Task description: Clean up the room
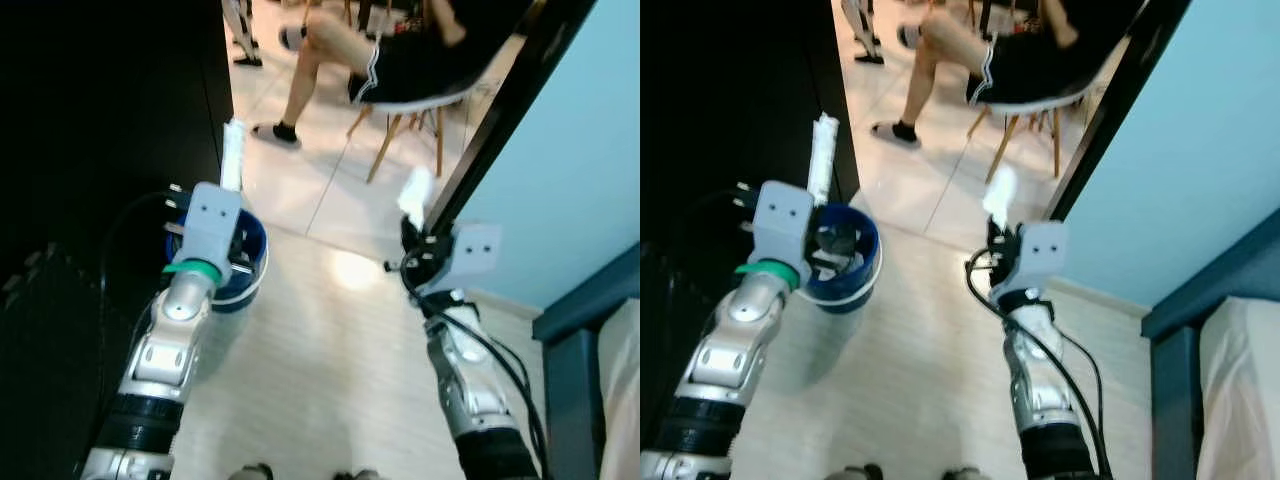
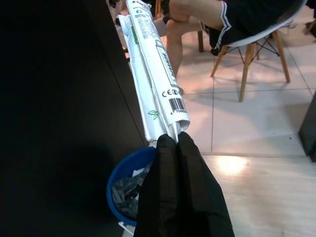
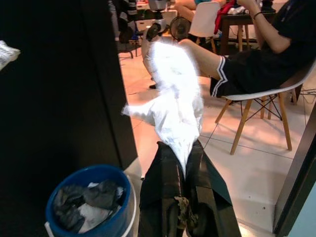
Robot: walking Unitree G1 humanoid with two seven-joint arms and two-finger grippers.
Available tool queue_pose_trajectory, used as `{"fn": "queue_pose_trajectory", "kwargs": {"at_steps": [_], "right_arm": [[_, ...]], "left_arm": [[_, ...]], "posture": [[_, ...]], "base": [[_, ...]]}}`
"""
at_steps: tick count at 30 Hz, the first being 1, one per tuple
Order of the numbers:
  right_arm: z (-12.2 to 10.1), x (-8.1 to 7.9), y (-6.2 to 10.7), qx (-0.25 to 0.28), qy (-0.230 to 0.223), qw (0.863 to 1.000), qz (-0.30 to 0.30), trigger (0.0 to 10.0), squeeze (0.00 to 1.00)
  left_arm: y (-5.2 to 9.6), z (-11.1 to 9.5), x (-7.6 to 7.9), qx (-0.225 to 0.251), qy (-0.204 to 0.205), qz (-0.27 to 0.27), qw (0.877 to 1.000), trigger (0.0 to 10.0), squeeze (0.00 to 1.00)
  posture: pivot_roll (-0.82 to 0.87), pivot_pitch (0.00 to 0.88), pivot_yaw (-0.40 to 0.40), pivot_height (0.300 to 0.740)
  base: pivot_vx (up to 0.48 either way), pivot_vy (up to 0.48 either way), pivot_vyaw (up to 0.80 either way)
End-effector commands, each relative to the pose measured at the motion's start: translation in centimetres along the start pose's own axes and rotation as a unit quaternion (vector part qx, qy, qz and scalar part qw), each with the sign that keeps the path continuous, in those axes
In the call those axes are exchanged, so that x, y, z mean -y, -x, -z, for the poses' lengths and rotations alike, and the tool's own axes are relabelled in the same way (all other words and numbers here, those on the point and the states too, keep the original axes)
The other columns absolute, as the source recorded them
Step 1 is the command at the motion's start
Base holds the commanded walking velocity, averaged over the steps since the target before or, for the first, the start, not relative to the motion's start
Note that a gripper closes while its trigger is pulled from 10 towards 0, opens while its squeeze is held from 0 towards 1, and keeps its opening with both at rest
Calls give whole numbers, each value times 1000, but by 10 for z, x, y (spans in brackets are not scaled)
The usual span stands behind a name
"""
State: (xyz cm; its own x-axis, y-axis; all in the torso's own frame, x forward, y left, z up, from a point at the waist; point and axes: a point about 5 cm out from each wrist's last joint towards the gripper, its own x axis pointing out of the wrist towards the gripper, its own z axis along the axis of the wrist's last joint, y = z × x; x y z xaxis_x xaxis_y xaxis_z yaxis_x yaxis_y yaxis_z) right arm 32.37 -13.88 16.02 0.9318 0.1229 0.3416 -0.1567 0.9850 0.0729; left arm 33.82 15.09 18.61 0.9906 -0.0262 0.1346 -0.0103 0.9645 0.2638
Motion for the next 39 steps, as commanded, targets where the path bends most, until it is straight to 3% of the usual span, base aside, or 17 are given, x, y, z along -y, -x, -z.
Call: {"fn": "queue_pose_trajectory", "kwargs": {"at_steps": [1, 7, 11, 15, 21, 26, 35, 39], "right_arm": [[6, 6, 4, -15, -4, 1000, 15, 10000, 0], [7, 7, 3, -16, -3, 1000, 17, 10000, 0], [10, 7, 4, -24, 0, 1000, 14, 10000, 0], [17, 6, 7, -41, 5, 999, 6, 10000, 0], [32, 6, 17, -73, 6, 997, -2, 10000, 0], [31, 4, 15, -71, 4, 997, -8, 10000, 0], [29, 2, 9, -64, -2, 998, -9, 10000, 0], [28, 9, 9, -61, -23, 998, 21, 10000, 0]], "left_arm": [[2, 4, 5, -6, -1, 8, 1000, 10000, 0], [3, 9, 4, -16, -4, 9, 1000, 10000, 0], [7, 31, -1, -76, 17, 12, 997, 10000, 0], [12, 44, -6, -105, 21, 9, 994, 10000, 0], [38, 76, -21, -166, -3, 23, 986, 10000, 0], [41, 78, -24, -167, -8, 19, 986, 10000, 0], [37, 73, -20, -159, -5, 21, 987, 10000, 0], [36, 69, -18, -151, 1, 33, 988, 10000, 0]], "posture": [[107, 127, 18, 740], [109, 123, 17, 740], [109, 116, 16, 740], [110, 110, 15, 740], [115, 109, 13, 740], [124, 112, 10, 740], [127, 117, 6, 740], [123, 120, 10, 740]], "base": [[431, 0, 0], [431, 0, 0], [431, 0, 0], [431, 0, 0], [433, 0, 0], [432, 0, 0], [431, 0, 705], [431, 0, 353]]}}
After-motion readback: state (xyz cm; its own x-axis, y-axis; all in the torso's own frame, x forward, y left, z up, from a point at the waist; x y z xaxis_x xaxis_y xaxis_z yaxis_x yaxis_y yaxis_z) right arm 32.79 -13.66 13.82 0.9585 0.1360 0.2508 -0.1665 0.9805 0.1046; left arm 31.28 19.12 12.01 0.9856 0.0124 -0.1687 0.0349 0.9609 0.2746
